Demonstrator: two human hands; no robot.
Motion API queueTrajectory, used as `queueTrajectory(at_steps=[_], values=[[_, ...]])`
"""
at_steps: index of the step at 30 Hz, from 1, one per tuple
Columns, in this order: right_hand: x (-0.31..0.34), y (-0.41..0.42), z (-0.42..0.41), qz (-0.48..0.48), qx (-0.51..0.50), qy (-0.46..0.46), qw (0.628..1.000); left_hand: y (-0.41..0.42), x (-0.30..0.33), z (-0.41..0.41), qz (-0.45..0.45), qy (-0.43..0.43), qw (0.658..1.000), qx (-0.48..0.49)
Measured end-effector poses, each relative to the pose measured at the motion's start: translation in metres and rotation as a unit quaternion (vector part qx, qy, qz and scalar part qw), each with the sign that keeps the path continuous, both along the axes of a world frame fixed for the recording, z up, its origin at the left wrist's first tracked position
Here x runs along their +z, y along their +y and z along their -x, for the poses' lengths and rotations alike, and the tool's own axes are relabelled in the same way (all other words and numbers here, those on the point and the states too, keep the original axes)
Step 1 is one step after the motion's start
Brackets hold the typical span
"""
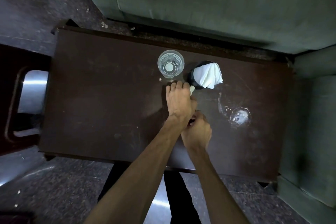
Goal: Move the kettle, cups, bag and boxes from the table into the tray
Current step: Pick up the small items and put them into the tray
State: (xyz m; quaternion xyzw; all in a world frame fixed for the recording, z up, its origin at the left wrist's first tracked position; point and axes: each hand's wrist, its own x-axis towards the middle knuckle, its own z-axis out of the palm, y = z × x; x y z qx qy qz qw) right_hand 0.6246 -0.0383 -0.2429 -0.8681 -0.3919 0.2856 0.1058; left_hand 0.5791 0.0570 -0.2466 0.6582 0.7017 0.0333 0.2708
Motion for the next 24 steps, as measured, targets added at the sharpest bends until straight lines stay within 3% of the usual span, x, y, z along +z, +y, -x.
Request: queueTrajectory(at_steps=[7, 19, 24], values=[[0.003, -0.012, -0.011, 0.002, -0.022, 0.000, 1.000, -0.028, 0.024, 0.032, -0.075, -0.103, 0.988, 0.090], [-0.002, 0.010, 0.006, -0.031, -0.062, -0.054, 0.996, -0.033, 0.035, 0.089, -0.045, -0.166, 0.980, 0.096], [0.032, 0.018, 0.045, -0.089, -0.068, 0.071, 0.991, -0.037, 0.044, 0.118, -0.064, -0.205, 0.963, 0.164]])
